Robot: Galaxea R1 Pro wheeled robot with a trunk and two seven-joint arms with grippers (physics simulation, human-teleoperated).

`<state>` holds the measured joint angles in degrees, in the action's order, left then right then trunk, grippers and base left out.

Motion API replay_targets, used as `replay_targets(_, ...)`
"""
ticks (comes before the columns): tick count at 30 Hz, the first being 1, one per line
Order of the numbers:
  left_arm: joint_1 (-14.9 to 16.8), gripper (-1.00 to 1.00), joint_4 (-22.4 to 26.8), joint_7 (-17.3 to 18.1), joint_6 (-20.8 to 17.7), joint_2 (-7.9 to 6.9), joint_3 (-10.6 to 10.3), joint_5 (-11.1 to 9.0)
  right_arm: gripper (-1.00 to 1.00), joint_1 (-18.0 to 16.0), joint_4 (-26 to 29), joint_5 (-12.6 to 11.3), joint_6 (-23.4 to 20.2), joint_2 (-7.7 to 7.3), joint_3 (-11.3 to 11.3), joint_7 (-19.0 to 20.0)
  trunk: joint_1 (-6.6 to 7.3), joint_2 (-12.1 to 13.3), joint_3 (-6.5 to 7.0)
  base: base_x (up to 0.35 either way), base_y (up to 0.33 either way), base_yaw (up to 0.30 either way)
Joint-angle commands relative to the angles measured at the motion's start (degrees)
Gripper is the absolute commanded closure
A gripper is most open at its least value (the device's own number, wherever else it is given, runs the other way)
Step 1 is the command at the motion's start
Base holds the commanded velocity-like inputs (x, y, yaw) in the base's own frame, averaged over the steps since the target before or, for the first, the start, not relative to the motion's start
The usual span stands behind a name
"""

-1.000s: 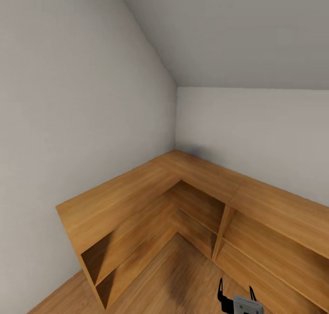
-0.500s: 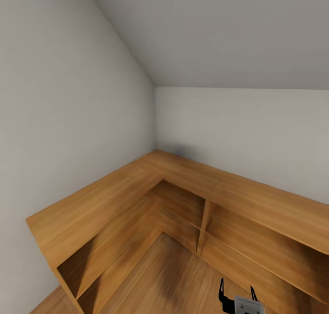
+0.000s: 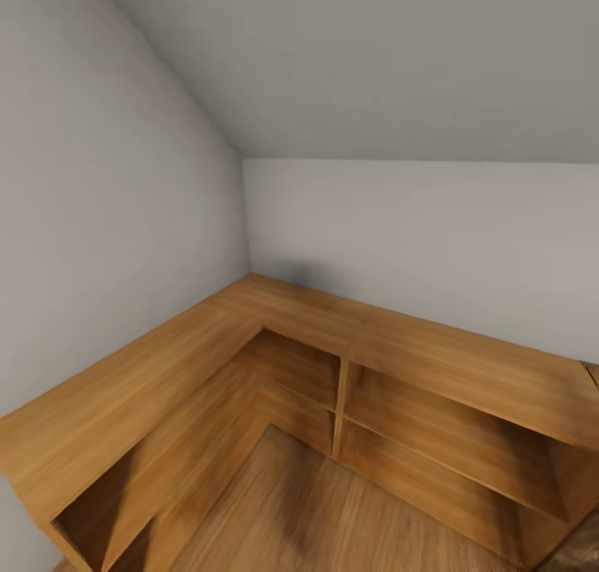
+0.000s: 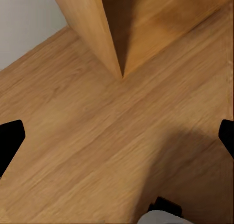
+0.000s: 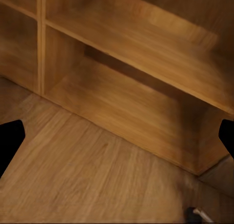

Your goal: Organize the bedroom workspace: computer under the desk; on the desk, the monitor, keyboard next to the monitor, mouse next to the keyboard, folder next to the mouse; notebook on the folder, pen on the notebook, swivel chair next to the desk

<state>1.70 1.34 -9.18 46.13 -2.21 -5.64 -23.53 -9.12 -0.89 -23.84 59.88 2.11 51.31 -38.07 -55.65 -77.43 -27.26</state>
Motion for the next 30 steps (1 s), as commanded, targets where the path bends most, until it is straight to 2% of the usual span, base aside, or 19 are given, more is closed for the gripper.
replay_targets(1, -0.51, -1.0, 0.0, 0.66, 2.74, -0.03, -0.51, -0.12, -1.0, 0.49, -0.09, 0.97, 0.12, 0.03, 0.45, -0.13, 0.0, -0.03, -0.05, 0.0, 0.0, -0.273)
replay_targets(6, -3.51, -1.0, -0.02, 3.17, 11.66, 0.05, -0.51, -0.11, -1.0, 2.29, 0.04, 5.94, 0.12, 0.01, 0.45, 0.12, 0.0, -0.03, 0.03, 0.0, 0.0, -0.271)
replay_targets(9, -4.37, -1.0, -0.02, 3.6, 13.87, 0.08, -0.51, -0.11, -1.0, 2.62, 0.07, 7.04, 0.12, 0.01, 0.46, 0.15, 0.0, -0.03, 0.11, 0.0, 0.0, -0.269)
replay_targets(19, -5.26, -1.0, -0.01, 4.04, 13.87, 0.26, -0.53, -0.02, -1.0, 2.95, 0.24, 8.24, 0.12, 0.0, 0.44, 0.17, 0.0, -0.03, 0.4, 0.0, 0.016, -0.27)
replay_targets(30, -5.3, -1.0, -0.03, 3.96, 13.87, 0.44, -0.51, -0.02, -1.0, 2.96, 0.88, 8.28, 0.12, 0.06, 0.45, 0.18, 0.0, -0.03, 0.73, 0.008, 0.259, -0.279)
